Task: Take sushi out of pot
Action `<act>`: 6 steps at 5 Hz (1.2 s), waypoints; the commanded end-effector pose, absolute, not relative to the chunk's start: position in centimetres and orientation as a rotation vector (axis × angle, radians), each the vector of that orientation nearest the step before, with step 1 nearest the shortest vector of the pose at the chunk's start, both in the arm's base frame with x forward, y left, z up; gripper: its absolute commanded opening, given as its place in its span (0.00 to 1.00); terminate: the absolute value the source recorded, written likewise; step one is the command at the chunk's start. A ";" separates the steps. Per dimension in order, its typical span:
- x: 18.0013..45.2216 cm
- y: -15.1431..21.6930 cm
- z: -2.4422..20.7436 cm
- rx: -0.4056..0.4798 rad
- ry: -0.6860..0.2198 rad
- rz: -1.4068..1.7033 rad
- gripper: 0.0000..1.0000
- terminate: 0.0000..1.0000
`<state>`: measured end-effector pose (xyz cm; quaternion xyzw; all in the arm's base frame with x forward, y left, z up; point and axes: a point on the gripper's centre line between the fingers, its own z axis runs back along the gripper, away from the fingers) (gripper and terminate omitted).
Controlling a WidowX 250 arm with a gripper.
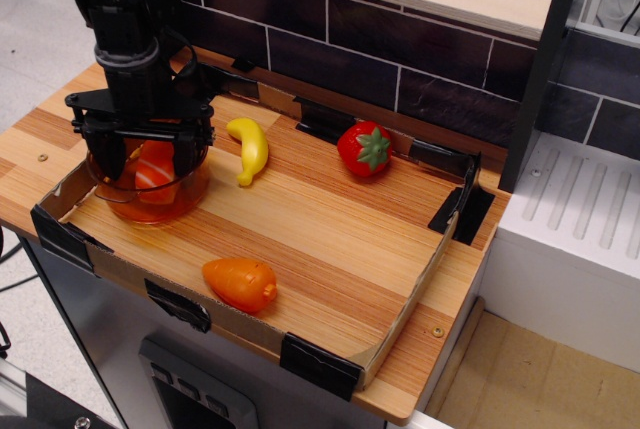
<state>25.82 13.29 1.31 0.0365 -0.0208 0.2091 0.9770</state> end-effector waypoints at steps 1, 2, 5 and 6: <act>26.1 13.7 2.7 0.079 -0.064 0.412 0.00 0.00; 26.0 14.0 3.9 0.085 -0.063 0.429 0.00 0.00; 25.4 11.9 12.9 0.094 -0.054 0.423 0.00 0.00; 24.9 8.0 12.7 0.075 -0.033 0.299 0.00 0.00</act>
